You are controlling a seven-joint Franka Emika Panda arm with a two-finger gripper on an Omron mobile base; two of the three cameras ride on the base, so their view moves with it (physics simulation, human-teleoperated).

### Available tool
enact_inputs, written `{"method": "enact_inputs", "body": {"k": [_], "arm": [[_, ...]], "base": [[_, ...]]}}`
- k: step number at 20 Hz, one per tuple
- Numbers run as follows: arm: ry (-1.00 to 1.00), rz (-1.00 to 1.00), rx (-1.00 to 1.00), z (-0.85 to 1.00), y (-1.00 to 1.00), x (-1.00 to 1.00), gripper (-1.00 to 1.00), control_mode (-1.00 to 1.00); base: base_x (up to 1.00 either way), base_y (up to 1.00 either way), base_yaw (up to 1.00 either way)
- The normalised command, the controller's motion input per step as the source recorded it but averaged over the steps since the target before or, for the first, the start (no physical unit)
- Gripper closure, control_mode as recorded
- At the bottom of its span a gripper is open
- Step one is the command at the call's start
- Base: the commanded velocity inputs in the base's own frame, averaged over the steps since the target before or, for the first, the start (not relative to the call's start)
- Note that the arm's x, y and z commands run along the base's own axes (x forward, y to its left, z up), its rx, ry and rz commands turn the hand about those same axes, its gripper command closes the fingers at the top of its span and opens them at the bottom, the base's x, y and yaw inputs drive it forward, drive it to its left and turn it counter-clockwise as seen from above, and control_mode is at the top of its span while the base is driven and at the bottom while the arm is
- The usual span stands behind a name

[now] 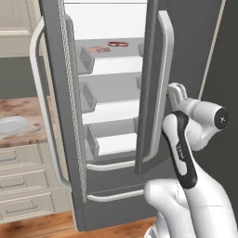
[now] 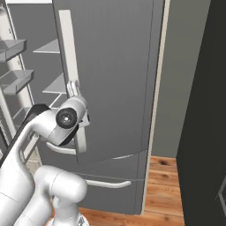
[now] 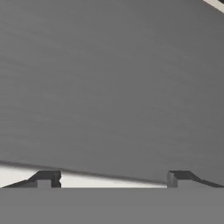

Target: Place the steak on the counter behind the older steak on the same shelf of the fridge to maintain FIFO order. Close the fridge door when finished.

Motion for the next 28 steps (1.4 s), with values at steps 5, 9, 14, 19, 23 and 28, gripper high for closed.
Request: {"method": "enact_inputs", "body": {"k": [5, 9, 14, 19, 23, 28], "arm": [[0.00, 0.00, 0.00, 0.16, 0.10, 0.41, -1.00, -1.00], [0.00, 0.00, 0.00, 0.13, 0.11, 0.53, -1.00, -1.00], [0.00, 0.00, 0.00, 0.10, 0.09, 0.48, -1.00, -1.00], [0.00, 0.00, 0.00, 0.07, 0.10, 0.45, -1.00, -1.00], [0.00, 0.00, 0.00, 0.01, 0.02, 0.52, -1.00, -1.00], [0.00, -0.01, 0.00, 0.00, 0.00, 0.64, -1.00, -1.00]], "base": [[0.00, 0.00, 0.00], [0.00, 0.00, 0.00], [0.00, 0.00, 0.00], [0.00, 0.00, 0.00], [0.00, 0.00, 0.00], [0.00, 0.00, 0.00]]}}
